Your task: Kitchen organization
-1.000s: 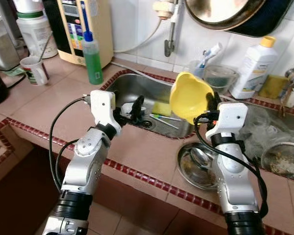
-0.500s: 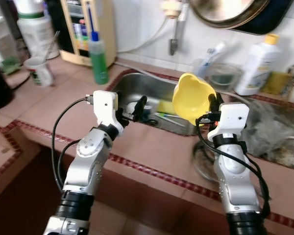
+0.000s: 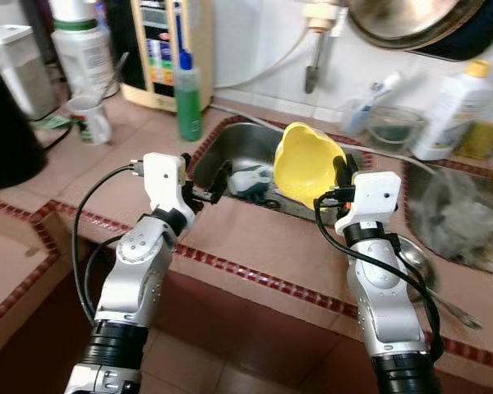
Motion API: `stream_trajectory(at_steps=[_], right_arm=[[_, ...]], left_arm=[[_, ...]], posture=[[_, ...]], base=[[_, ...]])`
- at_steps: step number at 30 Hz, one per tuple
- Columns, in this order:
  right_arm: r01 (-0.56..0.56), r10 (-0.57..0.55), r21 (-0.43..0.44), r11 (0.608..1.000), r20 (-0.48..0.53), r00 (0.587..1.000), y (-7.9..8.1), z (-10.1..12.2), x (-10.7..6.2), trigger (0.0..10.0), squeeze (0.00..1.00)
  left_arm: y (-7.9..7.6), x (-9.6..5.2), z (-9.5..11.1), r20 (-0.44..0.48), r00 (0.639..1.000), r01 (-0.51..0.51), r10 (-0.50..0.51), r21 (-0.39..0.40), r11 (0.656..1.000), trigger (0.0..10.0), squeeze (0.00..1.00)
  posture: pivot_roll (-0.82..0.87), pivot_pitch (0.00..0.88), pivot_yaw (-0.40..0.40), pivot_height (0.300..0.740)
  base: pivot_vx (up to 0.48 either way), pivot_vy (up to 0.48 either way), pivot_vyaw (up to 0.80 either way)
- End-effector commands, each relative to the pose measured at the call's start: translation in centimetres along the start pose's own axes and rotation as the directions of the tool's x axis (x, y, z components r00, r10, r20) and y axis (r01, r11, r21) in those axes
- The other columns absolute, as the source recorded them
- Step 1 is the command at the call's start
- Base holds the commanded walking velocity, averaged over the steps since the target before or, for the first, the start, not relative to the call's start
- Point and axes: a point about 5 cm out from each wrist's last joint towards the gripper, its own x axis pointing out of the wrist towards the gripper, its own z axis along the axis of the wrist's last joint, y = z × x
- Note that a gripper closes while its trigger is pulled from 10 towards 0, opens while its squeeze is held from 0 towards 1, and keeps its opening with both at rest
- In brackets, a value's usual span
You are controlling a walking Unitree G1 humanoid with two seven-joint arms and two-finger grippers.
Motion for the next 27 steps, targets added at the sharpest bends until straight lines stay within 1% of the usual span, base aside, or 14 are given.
stream_trajectory(at_steps=[1, 11, 14, 27], right_arm=[[0.023, -0.023, -0.001, 1.0, 0.01, 1.0, -0.59, 0.34, 0.38, 10.0, 0.0], [0.02, -0.02, -0.003, 1.0, 0.009, 1.0, -0.51, 0.38, 0.43, 10.0, 0.0], [0.01, -0.01, 0.0, 1.0, 0.03, 1.0, -0.43, 0.66, 0.45, 10.0, 0.0], [0.003, -0.003, 0.001, 1.0, 0.029, 1.0, -0.36, 0.65, 0.48, 10.0, 0.0]], left_arm=[[-0.56, 0.03, 0.37, 0.018, 0.999, 0.029, -0.03, 0.018, 0.999, 10.0, 0.0], [-0.24, -0.1, 0.4, 0.015, 0.999, 0.027, -0.028, 0.026, 0.999, 10.0, 0.0], [-0.19, -0.04, 0.46, 0.016, 0.999, 0.027, -0.027, 0.023, 0.999, 10.0, 0.0], [-0.04, -0.04, 0.47, 0.017, 1.0, 0.018, -0.018, 0.008, 1.0, 10.0, 0.0]], posture=[[0.0, 0.0, -0.034, 0.74], [0.0, 0.0, -0.037, 0.74], [0.0, 0.0, -0.038, 0.74], [0.0, 0.0, -0.043, 0.74]], base=[[0.0, 0.0, -0.78], [0.0, 0.0, -0.78], [0.0, 0.0, 0.0], [0.0, 0.0, 0.0]])
